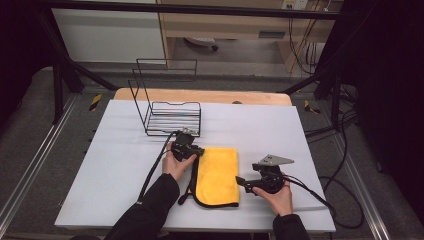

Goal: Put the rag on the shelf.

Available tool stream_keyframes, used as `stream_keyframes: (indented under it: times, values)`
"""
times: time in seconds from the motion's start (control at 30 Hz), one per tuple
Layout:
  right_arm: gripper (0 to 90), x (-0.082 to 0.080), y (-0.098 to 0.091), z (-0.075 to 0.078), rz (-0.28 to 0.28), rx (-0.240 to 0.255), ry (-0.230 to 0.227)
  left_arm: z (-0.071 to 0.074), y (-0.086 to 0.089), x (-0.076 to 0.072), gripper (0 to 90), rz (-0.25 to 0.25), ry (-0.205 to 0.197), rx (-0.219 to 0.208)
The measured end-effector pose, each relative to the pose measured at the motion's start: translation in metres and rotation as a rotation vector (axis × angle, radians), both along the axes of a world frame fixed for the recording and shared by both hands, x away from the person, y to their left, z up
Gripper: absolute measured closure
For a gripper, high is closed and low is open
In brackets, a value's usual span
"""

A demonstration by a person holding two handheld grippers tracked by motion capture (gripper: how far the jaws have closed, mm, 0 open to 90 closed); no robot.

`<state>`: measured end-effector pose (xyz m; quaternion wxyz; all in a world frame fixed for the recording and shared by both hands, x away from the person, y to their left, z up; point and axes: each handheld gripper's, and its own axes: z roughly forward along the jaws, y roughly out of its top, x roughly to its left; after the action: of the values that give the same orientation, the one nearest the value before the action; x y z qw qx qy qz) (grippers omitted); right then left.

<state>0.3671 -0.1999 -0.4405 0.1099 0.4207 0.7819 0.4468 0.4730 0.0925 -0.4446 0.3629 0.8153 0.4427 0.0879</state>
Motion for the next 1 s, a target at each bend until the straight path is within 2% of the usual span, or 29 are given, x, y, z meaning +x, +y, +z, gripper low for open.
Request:
stream_keyframes:
  times: [0.03, 0.13, 0.23, 0.33, 0.57, 0.6, 0.63, 0.7, 0.77, 0.8, 0.9, 1.0]
  values:
    - [12.8, 0.001, 0.0, 0.0, -0.001, 0.003, -0.002, 0.0, -0.001, -0.001, 71.6, -0.002, 0.001, -0.001]
    - [12.7, 0.003, 0.0, 0.0, -0.007, 0.005, -0.004, 0.001, -0.003, -0.003, 74.7, -0.007, -0.01, 0.018]
    - [11.4, 0.007, 0.0, 0.0, -0.014, 0.009, -0.008, 0.002, -0.004, -0.004, 75.7, -0.017, -0.025, 0.035]
    - [9.7, 0.011, 0.0, 0.001, -0.023, 0.011, -0.009, 0.001, -0.004, -0.003, 75.8, -0.021, -0.023, 0.034]
    - [4.5, 0.033, 0.006, 0.002, -0.051, 0.006, -0.022, 0.001, -0.006, -0.004, 75.5, -0.035, -0.042, 0.06]
    - [3.3, 0.039, 0.008, 0.002, -0.063, 0.024, -0.017, 0.0, -0.006, -0.005, 75.5, -0.035, -0.045, 0.06]
    - [2.8, 0.043, 0.009, 0.002, -0.069, 0.021, -0.026, 0.0, -0.005, -0.004, 75.5, -0.036, -0.045, 0.06]
    - [3.6, 0.046, 0.011, 0.003, -0.078, 0.018, -0.029, 0.0, -0.005, -0.004, 75.5, -0.034, -0.04, 0.05]
    - [5.2, 0.058, 0.016, 0.003, -0.099, 0.021, -0.019, 0.0, -0.004, -0.003, 75.5, -0.036, -0.037, 0.045]
    - [8.1, 0.061, 0.017, 0.001, -0.09, 0.026, -0.021, -0.001, -0.004, -0.003, 75.5, -0.035, -0.038, 0.043]
    - [15.0, 0.071, 0.022, -0.004, -0.11, 0.034, 0.012, -0.001, -0.004, -0.003, 75.5, -0.038, -0.041, 0.041]
    - [22.1, 0.079, 0.025, -0.01, -0.12, 0.016, 0.032, -0.001, -0.003, -0.003, 75.5, -0.04, -0.045, 0.039]
